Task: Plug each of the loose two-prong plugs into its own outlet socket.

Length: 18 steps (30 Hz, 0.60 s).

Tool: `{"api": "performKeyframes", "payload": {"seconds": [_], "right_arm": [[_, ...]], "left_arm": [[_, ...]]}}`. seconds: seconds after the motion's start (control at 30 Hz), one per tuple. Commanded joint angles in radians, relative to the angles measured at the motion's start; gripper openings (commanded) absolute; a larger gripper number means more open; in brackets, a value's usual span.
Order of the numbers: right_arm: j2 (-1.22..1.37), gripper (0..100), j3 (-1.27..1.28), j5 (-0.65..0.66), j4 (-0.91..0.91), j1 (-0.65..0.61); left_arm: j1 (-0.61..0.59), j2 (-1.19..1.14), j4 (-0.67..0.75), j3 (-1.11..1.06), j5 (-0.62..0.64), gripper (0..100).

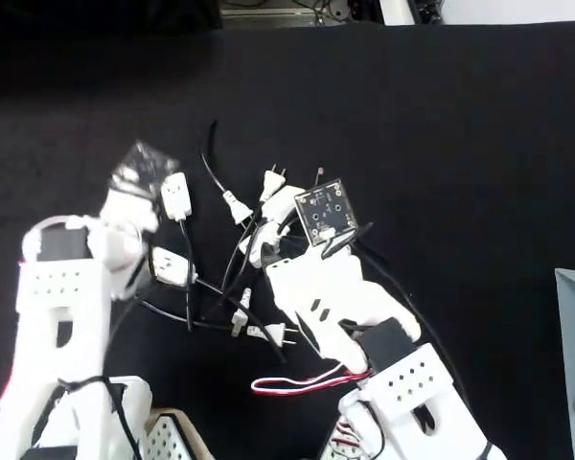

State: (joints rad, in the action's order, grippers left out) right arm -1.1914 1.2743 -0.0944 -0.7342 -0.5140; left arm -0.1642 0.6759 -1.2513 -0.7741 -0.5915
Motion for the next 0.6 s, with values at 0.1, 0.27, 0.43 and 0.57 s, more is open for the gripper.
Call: {"api": "performKeyframes", "payload": {"seconds": [0.1, 0.27, 0.43, 0.57], "right_arm": [[-0.004, 1.2, -0.005, -0.009, 0.009, 0.012], [-0.004, 1.2, -0.005, -0.009, 0.008, 0.012], [-0.004, 1.2, -0.005, -0.009, 0.008, 0.014], [-0.004, 1.2, -0.005, -0.009, 0.008, 0.014]], "left_arm": [[0.054, 0.020, 0.129, -0.214, -0.029, 6], [0.122, -0.140, 0.207, -0.219, -0.023, 6], [0.137, -0.407, 0.275, -0.076, 0.032, 6], [0.197, -0.554, 0.275, 0.073, 0.097, 6]]}}
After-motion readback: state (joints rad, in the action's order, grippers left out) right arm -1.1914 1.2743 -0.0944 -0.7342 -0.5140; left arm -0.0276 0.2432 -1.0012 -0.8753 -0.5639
